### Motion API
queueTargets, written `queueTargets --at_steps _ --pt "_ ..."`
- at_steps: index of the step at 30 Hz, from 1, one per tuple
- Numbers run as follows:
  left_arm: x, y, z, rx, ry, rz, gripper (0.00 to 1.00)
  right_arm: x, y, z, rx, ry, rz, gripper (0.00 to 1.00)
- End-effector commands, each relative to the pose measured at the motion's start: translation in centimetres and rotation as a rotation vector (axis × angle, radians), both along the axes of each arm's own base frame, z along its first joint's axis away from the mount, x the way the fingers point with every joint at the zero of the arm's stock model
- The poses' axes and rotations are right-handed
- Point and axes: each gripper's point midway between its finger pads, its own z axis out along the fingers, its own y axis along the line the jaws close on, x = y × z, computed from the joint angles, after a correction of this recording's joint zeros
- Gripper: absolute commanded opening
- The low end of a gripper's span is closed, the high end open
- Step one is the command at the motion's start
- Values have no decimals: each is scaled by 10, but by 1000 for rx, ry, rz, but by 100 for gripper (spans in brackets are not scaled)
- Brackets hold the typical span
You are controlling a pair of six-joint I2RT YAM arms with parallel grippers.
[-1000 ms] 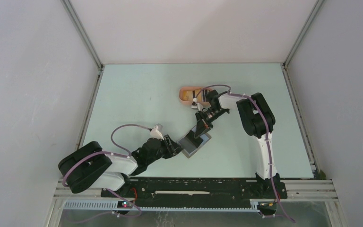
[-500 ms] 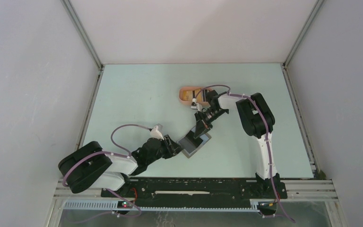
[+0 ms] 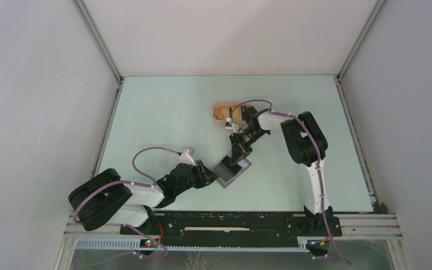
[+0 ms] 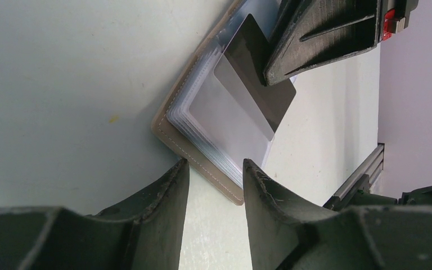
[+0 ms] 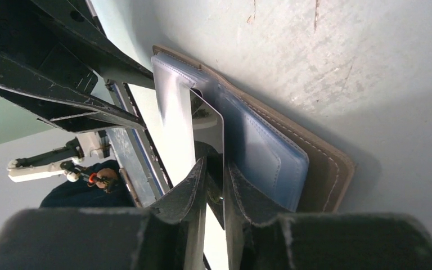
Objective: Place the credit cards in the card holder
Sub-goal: Insert the credit card into the card holder.
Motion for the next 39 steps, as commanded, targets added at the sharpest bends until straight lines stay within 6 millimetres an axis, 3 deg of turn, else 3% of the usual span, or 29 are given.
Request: queueTargets --at_steps 1,28,39 --pt "2 3 -6 64 2 -5 46 3 0 4 -40 -120 38 25" --pt "0 4 -8 66 6 -9 46 -7 13 16 -129 -317 152 33" --pt "0 4 -6 60 3 -9 46 -22 22 16 -147 -341 209 37"
